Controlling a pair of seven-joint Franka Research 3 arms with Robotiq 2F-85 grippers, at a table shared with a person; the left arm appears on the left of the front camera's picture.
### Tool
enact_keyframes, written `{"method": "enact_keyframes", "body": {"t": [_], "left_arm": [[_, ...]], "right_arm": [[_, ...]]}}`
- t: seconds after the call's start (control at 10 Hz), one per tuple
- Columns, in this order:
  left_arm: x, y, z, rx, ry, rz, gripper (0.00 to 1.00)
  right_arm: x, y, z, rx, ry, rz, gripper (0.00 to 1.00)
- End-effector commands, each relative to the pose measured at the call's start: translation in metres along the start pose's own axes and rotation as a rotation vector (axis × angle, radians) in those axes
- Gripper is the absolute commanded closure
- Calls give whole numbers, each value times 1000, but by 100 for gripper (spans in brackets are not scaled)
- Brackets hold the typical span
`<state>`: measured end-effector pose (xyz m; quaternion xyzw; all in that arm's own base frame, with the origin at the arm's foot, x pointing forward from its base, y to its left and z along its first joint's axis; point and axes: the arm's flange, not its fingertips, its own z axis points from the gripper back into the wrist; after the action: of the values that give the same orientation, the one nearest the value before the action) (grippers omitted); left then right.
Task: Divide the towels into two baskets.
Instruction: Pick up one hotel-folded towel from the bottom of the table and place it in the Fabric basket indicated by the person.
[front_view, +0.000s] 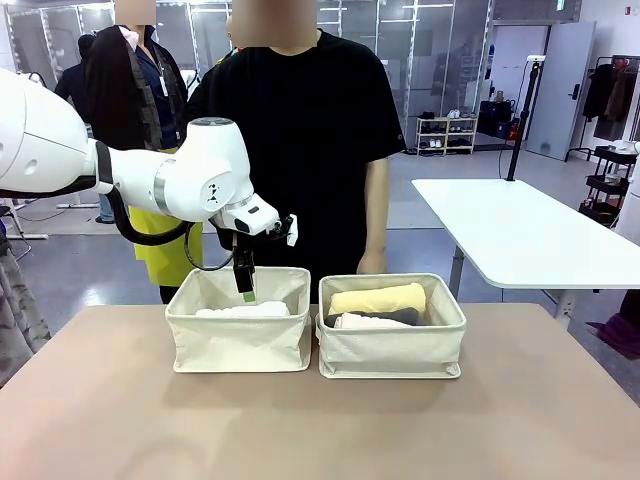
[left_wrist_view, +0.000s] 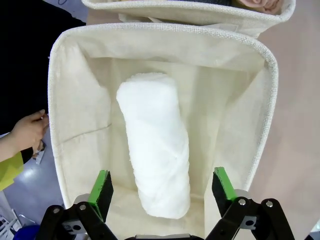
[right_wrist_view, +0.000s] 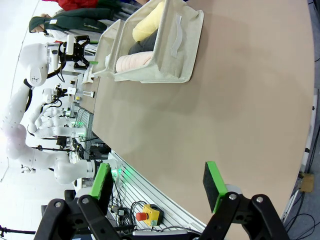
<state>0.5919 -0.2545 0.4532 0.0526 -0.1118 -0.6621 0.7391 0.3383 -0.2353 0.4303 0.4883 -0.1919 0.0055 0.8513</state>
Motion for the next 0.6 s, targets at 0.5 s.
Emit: {"method": "enact_keyframes", "body": {"t": [0.5], "left_arm": [[-3, 2, 1, 3, 2, 0, 0]], "right_arm": [[-2, 5, 1, 5, -2, -24, 8]]}}
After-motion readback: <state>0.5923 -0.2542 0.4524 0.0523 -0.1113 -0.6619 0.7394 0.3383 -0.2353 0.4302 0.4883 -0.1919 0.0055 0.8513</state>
